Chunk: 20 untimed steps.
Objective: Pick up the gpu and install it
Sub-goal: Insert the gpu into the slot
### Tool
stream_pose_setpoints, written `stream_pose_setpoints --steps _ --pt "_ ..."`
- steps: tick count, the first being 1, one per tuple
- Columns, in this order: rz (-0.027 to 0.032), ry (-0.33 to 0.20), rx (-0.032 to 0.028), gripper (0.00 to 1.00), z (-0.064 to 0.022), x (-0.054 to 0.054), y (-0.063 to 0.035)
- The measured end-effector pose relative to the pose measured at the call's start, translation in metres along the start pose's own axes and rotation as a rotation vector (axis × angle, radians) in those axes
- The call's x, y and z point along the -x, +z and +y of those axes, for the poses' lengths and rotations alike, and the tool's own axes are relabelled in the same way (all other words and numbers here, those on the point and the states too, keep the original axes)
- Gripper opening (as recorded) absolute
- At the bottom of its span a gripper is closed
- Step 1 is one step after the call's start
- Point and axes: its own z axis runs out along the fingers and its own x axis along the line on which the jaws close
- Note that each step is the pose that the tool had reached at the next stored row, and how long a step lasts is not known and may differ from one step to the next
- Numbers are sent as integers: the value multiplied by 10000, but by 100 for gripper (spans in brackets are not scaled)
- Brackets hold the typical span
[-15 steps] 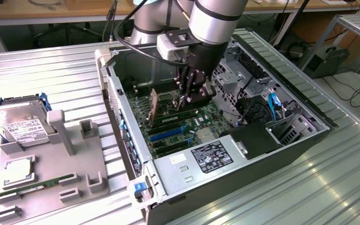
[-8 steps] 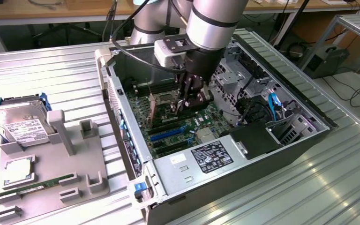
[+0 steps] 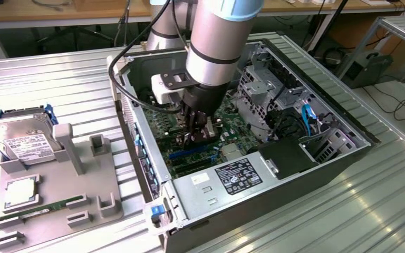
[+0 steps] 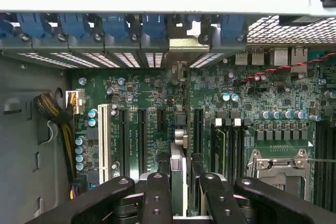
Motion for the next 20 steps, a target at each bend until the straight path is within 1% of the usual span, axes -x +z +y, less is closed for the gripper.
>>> stream_pose_setpoints --steps 2,8,20 --pt "-1 16 -1 26 0 -1 23" --pt "-5 32 -1 26 14 -2 44" --pt "-9 -5 0 26 21 -2 59"
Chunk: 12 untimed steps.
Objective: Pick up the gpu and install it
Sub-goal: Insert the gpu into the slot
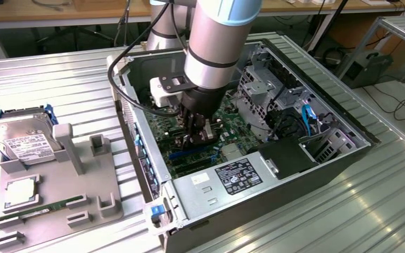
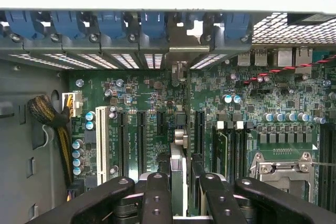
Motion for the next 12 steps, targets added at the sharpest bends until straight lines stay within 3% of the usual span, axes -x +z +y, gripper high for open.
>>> stream_pose_setpoints --steps 12 --pt "3 -29 1 26 0 -1 14"
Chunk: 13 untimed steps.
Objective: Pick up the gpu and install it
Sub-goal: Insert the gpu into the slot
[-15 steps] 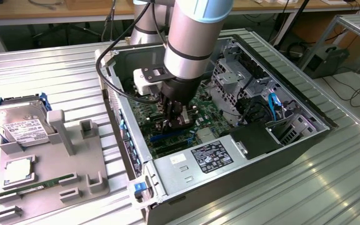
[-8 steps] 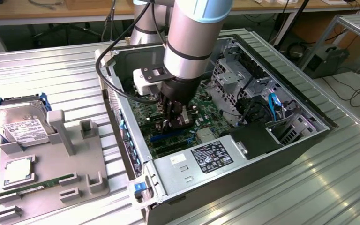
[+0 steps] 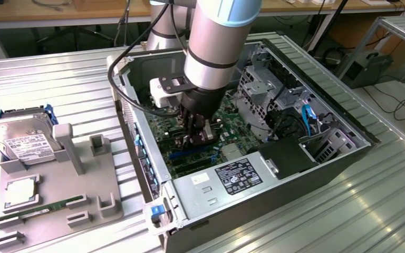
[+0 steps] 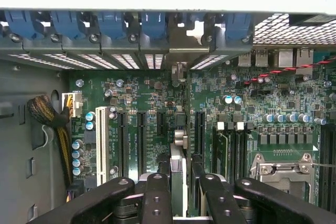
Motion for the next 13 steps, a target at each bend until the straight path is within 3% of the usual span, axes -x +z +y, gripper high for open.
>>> stream_pose_setpoints --steps 13 --pt "2 1 1 26 -4 -2 49"
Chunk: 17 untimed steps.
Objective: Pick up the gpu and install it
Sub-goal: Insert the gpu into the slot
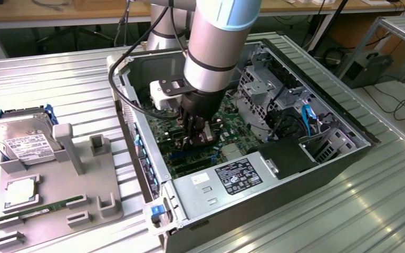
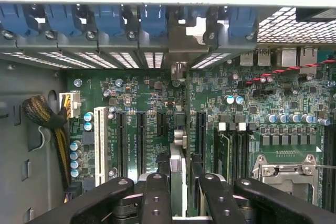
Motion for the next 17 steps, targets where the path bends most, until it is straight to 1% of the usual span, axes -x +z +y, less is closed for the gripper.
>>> stream_pose_setpoints --steps 9,15,17 --pt "1 -1 0 26 -3 0 39" --pt "-1 -1 -1 26 -4 -1 45" --pt "-11 -2 -6 26 -4 1 49"
